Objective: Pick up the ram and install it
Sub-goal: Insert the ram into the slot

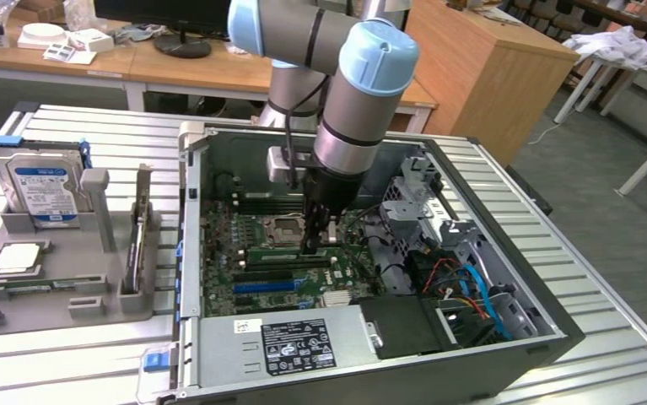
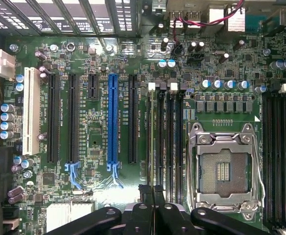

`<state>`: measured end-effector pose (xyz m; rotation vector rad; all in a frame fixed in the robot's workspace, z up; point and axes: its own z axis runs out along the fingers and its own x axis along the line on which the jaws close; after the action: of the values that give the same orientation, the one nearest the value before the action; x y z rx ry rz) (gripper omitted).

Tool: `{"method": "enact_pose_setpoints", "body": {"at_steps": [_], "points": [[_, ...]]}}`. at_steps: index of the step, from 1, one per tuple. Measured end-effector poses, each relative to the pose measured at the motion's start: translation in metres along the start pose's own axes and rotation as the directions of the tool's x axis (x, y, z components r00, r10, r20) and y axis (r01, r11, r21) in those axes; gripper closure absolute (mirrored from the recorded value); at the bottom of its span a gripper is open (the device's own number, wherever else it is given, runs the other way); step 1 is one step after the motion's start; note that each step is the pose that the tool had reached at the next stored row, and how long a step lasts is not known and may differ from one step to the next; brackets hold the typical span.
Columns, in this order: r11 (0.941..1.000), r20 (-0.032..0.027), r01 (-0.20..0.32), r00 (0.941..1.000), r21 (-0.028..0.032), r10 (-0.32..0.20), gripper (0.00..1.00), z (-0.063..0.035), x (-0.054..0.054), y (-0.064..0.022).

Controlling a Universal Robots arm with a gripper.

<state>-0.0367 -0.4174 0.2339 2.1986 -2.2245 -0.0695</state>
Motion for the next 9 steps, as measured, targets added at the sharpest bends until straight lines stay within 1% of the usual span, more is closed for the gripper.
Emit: {"method": "enact_pose_setpoints", "body": {"at_steps": [9], "points": [[1.0000, 0.0004, 0.000, 1.0000, 0.0001, 0.000, 0.89, 0.0012, 0.0000, 0.0004]]}}
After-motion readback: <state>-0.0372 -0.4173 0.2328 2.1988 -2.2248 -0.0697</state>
